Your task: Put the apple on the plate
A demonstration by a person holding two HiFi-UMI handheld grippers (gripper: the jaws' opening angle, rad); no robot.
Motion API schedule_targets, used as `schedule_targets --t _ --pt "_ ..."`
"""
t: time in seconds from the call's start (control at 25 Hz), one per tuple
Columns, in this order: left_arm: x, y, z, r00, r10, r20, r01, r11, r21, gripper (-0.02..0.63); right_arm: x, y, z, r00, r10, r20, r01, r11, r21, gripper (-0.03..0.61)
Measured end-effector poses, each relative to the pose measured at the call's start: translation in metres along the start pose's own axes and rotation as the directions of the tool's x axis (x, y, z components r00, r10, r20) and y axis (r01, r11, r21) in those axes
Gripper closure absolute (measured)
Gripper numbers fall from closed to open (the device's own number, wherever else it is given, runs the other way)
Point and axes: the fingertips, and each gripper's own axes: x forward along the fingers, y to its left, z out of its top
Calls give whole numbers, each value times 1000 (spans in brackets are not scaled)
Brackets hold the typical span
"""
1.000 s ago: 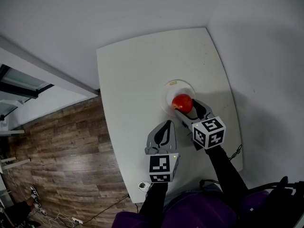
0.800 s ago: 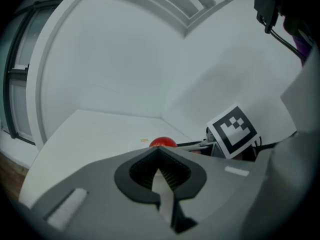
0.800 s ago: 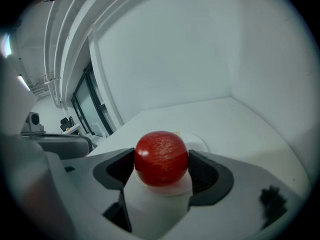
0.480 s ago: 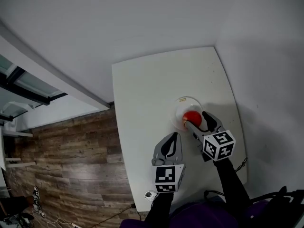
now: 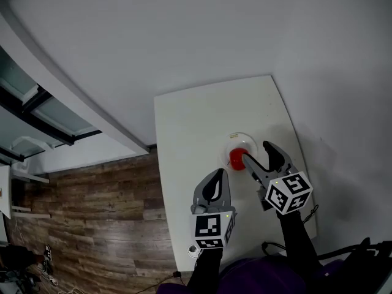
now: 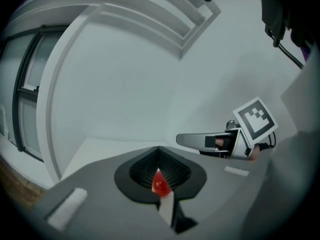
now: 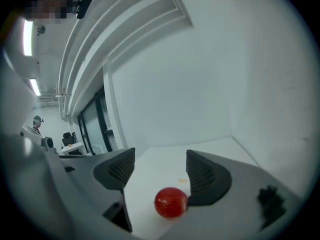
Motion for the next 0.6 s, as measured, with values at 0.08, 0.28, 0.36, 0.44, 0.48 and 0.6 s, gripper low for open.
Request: schedule_targets --t 0.08,0.28,0.36,0.44,0.48,0.6 --pt "-8 -3 22 999 7 48 -8 1000 13 606 -11 10 23 998 5 63 -5 1000 -11 250" --pt "-45 -23 69 988 -3 155 -5 999 50 606 -48 39 71 985 30 168 -19 997 -70 253" --pt "-48 -27 76 984 -4 179 -7 998 63 606 -54 41 81 979 27 202 -10 996 -84 278" --pt "-50 -27 80 980 -1 197 -15 997 78 606 -57 42 91 971 20 238 3 995 -95 331" --pt "-51 -26 82 978 1 207 -19 996 83 606 -59 43 96 967 22 254 4 995 -101 344" --pt "-55 -24 93 970 6 243 -30 995 96 606 -64 49 112 954 37 298 -1 993 -119 359"
